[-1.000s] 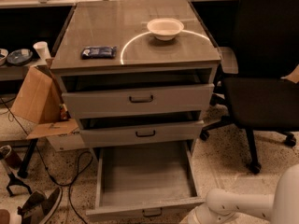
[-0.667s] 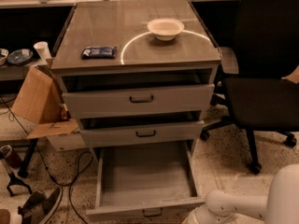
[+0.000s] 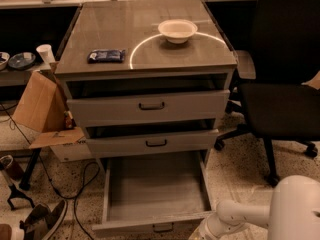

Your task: Close bottom drawer

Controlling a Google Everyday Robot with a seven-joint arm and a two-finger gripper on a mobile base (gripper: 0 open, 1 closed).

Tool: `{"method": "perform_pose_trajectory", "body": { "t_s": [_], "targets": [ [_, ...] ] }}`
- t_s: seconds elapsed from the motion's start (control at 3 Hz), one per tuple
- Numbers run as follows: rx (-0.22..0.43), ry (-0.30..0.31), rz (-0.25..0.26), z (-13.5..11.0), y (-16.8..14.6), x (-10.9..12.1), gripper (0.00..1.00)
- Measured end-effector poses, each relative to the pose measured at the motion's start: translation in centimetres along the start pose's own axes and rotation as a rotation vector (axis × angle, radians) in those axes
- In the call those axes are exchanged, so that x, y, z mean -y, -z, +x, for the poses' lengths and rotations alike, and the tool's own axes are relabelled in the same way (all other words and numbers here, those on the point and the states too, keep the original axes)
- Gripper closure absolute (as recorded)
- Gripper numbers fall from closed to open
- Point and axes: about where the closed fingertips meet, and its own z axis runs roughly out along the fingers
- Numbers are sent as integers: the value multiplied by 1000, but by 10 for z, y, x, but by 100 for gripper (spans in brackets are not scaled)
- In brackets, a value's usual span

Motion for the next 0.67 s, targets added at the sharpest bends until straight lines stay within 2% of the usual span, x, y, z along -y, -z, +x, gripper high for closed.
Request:
{"method": "perform_pose_trajectory", "body": {
  "t_s": [0.33,0.67],
  "targets": [
    [-2,20,22,-7,-7,22,100],
    [9,42,57,-31,-9,44,100]
  ]
}}
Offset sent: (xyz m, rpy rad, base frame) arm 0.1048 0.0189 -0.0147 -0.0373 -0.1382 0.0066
